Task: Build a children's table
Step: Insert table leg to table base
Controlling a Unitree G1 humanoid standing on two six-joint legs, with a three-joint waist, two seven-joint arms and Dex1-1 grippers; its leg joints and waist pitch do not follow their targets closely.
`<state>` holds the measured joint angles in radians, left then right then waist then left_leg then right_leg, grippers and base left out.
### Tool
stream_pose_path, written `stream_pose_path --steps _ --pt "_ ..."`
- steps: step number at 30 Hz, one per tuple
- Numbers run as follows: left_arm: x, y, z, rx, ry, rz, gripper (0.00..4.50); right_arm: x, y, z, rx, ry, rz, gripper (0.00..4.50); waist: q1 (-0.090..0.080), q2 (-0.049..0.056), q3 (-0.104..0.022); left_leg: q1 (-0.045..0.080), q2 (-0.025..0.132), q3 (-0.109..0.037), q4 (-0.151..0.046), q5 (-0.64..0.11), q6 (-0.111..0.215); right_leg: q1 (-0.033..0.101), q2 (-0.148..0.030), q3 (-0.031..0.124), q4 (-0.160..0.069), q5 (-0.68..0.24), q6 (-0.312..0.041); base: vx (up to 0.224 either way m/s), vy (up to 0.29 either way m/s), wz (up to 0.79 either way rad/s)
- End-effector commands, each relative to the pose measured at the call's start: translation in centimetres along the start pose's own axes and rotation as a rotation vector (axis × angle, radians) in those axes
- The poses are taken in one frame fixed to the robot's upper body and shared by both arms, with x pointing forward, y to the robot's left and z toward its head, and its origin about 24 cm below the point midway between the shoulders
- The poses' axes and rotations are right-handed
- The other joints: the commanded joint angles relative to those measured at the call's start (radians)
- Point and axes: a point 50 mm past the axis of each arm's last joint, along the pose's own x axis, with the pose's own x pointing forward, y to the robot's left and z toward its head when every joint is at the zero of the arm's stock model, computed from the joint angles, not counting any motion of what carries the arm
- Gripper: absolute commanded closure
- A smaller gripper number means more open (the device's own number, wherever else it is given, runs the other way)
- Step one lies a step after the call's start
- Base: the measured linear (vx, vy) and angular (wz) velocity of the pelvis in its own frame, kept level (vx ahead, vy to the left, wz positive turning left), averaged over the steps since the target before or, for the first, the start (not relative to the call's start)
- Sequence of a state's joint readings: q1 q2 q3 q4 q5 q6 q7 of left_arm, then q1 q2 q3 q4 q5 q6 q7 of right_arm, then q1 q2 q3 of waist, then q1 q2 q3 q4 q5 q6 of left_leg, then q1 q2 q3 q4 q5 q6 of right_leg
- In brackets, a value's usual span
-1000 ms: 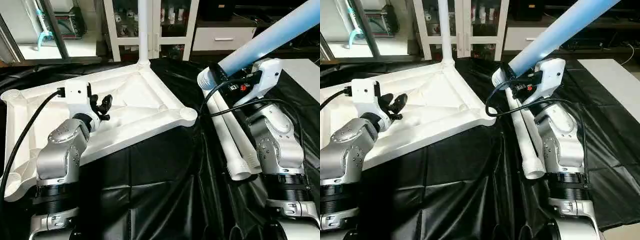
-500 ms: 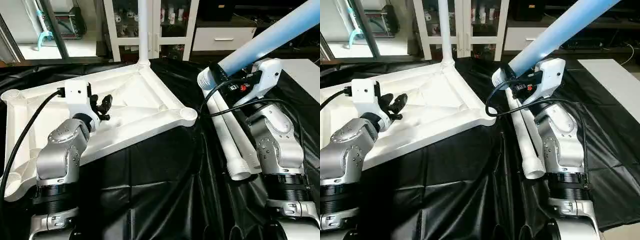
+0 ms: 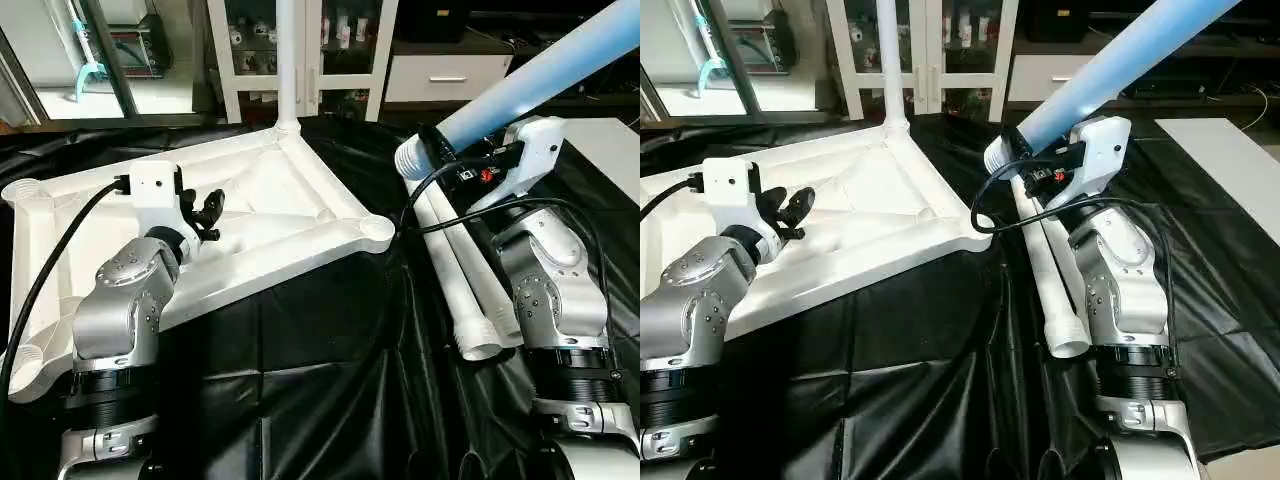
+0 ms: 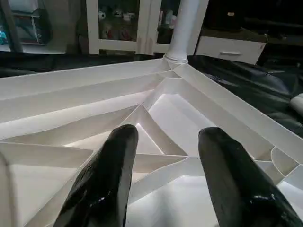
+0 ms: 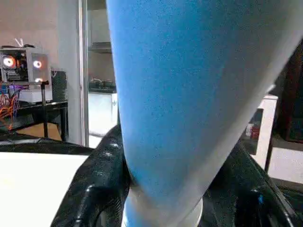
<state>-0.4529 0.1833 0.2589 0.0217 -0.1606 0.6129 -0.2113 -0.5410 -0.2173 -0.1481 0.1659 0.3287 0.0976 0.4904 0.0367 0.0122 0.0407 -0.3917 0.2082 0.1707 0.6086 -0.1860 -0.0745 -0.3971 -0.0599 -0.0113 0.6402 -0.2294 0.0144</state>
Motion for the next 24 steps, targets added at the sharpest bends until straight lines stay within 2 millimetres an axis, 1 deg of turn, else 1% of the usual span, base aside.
stream_pose_path --steps 1,5,6,7,8,9,10,11,12,13,15,17,19,20,22,24 --pt "0.0 -0.2 0.5 0.008 -0.012 -0.002 2.11 0.0 0.0 0.6 -0.013 -0.019 0.0 2.66 0.002 -0.002 -0.07 0.02 0.004 0.004 -0.053 -0.025 0.063 0.056 -0.038 0.019 -0.058 0.203 -0.237 0.0 0.0 0.0" --pt "0.0 -0.2 0.5 0.008 -0.012 -0.002 2.11 0.0 0.0 0.6 -0.013 -0.019 0.0 2.66 0.002 -0.002 -0.07 0.02 0.004 0.003 -0.053 -0.026 0.062 0.056 -0.038 0.019 -0.058 0.2 -0.237 0.0 0.0 0.0" --pt "-2.4 -2.5 -0.4 0.082 -0.07 -0.007 2.11 -4.0 0.6 -1.5 0.042 0.138 -0.162 2.66 0.0 -0.001 -0.07 0.021 0.005 0.004 -0.053 -0.027 0.061 0.055 -0.038 0.02 -0.058 0.199 -0.237 0.0 0.0 0.0" --pt "-2.5 -2.6 -0.4 0.084 -0.072 -0.008 2.11 -4.2 0.6 -1.6 0.043 0.144 -0.168 2.66 0.007 0.0 -0.067 0.018 0.013 -0.002 -0.055 0.036 0.058 0.069 -0.037 0.025 -0.055 0.269 -0.218 0.0 0.0 0.0" --pt "-2.5 -2.6 -0.4 0.084 -0.072 -0.008 2.11 -4.2 0.6 -1.6 0.043 0.144 -0.168 2.66 0.011 0.002 -0.061 0.024 0.02 0.002 -0.06 0.042 0.078 0.054 -0.04 0.018 -0.06 0.317 -0.215 0.056 0.005 0.06" --pt "-2.5 -2.6 -0.4 0.084 -0.072 -0.008 2.11 -4.2 0.6 -1.6 0.043 0.144 -0.168 2.66 0.004 0.001 -0.068 0.032 0.01 0.002 -0.059 -0.021 0.058 0.057 -0.034 0.016 -0.064 0.231 -0.22 0.0 0.0 0.0" --pt "-2.5 -2.6 -0.4 0.084 -0.072 -0.008 2.11 -4.2 0.6 -1.6 0.043 0.144 -0.168 2.66 0.004 -0.002 -0.072 0.031 0.009 0.0 -0.06 -0.035 0.048 0.061 -0.036 0.016 -0.064 0.202 -0.219 0.0 0.0 0.0" --pt "-2.5 -2.6 -0.4 0.084 -0.072 -0.008 2.11 -4.2 0.6 -1.6 0.043 0.144 -0.168 2.66 0.003 -0.004 -0.073 0.024 0.008 -0.001 -0.059 -0.025 0.042 0.062 -0.035 0.018 -0.063 0.194 -0.21 0.0 0.0 0.0" --pt "-2.5 -2.6 -0.4 0.084 -0.072 -0.008 2.11 -4.2 0.6 -1.6 0.043 0.144 -0.168 2.66 0.0 -0.002 -0.063 0.023 0.008 0.001 -0.064 -0.057 0.035 0.052 -0.036 0.018 -0.07 0.145 -0.202 0.0 0.0 0.0" --pt "-2.5 -2.6 -0.4 0.084 -0.072 -0.008 2.11 -4.2 0.6 -1.6 0.043 0.144 -0.168 2.66 -0.002 -0.001 -0.059 0.025 0.009 0.001 -0.067 -0.09 0.028 0.049 -0.037 0.018 -0.075 0.099 -0.198 0.0 0.0 0.0" --pt "-2.5 -2.6 -0.4 0.084 -0.072 -0.008 2.11 -4.2 0.6 -1.6 0.043 0.144 -0.168 2.66 -0.01 -0.002 -0.05 0.027 0.009 0.002 -0.074 -0.186 -0.002 0.044 -0.039 0.022 -0.091 -0.065 -0.168 0.0 0.0 0.0" --pt "-2.5 -2.6 -0.4 0.084 -0.072 -0.008 2.11 -4.2 0.6 -1.6 0.043 0.144 -0.168 2.66 -0.014 -0.002 -0.049 0.03 0.009 0.0 -0.076 -0.225 -0.02 0.04 -0.04 0.023 -0.097 -0.137 -0.148 0.0 0.0 0.0" --pt "-2.5 -2.6 -0.4 0.084 -0.072 -0.008 2.11 -4.2 0.6 -1.6 0.043 0.144 -0.168 2.66 -0.014 -0.001 -0.051 0.029 0.008 -0.001 -0.076 -0.215 -0.026 0.038 -0.039 0.024 -0.097 -0.129 -0.136 0.0 0.0 0.0" --pt "-2.5 -2.6 -0.4 0.084 -0.072 -0.008 2.11 -4.2 0.6 -1.6 0.043 0.144 -0.168 2.66 -0.013 -0.001 -0.052 0.028 0.008 -0.001 -0.075 -0.202 -0.026 0.037 -0.038 0.024 -0.095 -0.107 -0.134 0.0 0.0 0.0" --pt "-2.5 -2.6 -0.4 0.084 -0.072 -0.008 2.11 -4.2 0.6 -1.6 0.043 0.144 -0.168 2.66 -0.012 -0.001 -0.055 0.025 0.007 -0.001 -0.073 -0.171 -0.023 0.04 -0.037 0.023 -0.09 -0.051 -0.139 0.0 0.0 0.0" --pt "-2.5 -2.6 -0.4 0.084 -0.072 -0.008 2.11 -4.2 0.6 -1.6 0.043 0.144 -0.168 2.66 -0.011 0.0 -0.057 0.025 0.006 -0.001 -0.071 -0.151 -0.017 0.041 -0.036 0.023 -0.087 -0.013 -0.145 0.0 0.0 0.0"
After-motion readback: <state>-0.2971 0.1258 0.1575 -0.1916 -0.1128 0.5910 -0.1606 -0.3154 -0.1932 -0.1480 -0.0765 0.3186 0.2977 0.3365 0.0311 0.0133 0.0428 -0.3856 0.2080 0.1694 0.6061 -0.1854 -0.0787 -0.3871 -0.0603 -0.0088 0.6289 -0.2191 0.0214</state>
